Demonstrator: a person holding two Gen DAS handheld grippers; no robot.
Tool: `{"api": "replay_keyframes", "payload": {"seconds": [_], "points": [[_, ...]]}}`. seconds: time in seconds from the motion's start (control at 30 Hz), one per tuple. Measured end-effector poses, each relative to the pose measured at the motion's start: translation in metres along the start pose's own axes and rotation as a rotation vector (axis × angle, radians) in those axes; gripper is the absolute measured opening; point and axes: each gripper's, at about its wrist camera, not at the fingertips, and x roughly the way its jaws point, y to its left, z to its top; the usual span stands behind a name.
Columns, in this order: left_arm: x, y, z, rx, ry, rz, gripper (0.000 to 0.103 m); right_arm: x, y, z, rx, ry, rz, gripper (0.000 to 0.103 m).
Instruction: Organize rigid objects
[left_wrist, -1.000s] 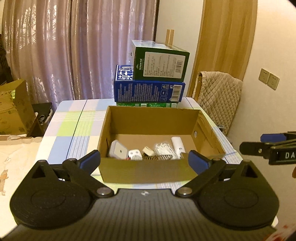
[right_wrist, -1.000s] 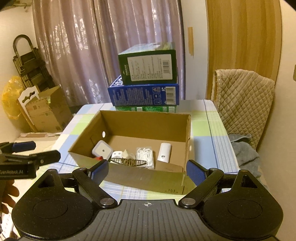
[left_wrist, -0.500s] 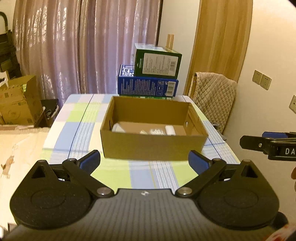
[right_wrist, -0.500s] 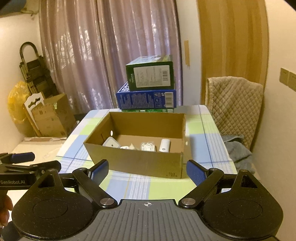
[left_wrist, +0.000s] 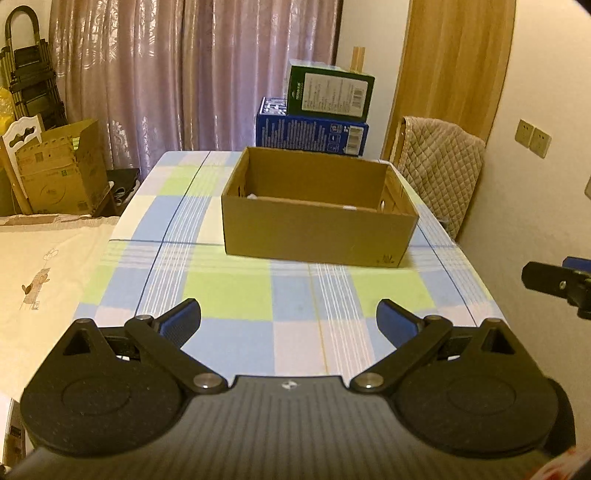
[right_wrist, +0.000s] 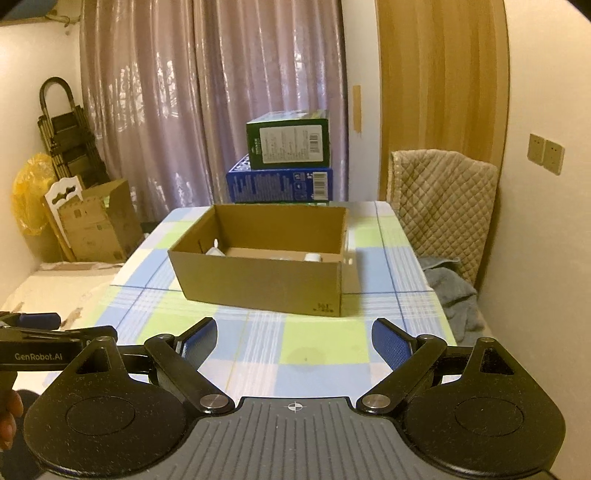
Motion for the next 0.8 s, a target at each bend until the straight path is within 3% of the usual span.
{"api": "replay_keyframes", "payload": {"seconds": [0.8], "points": [[-0.01,-0.012,-0.023,0.004,0.013,-0.012,0.1,-0.003,0.008,-0.035,-0.011,0.04,-0.005,0.088]]}}
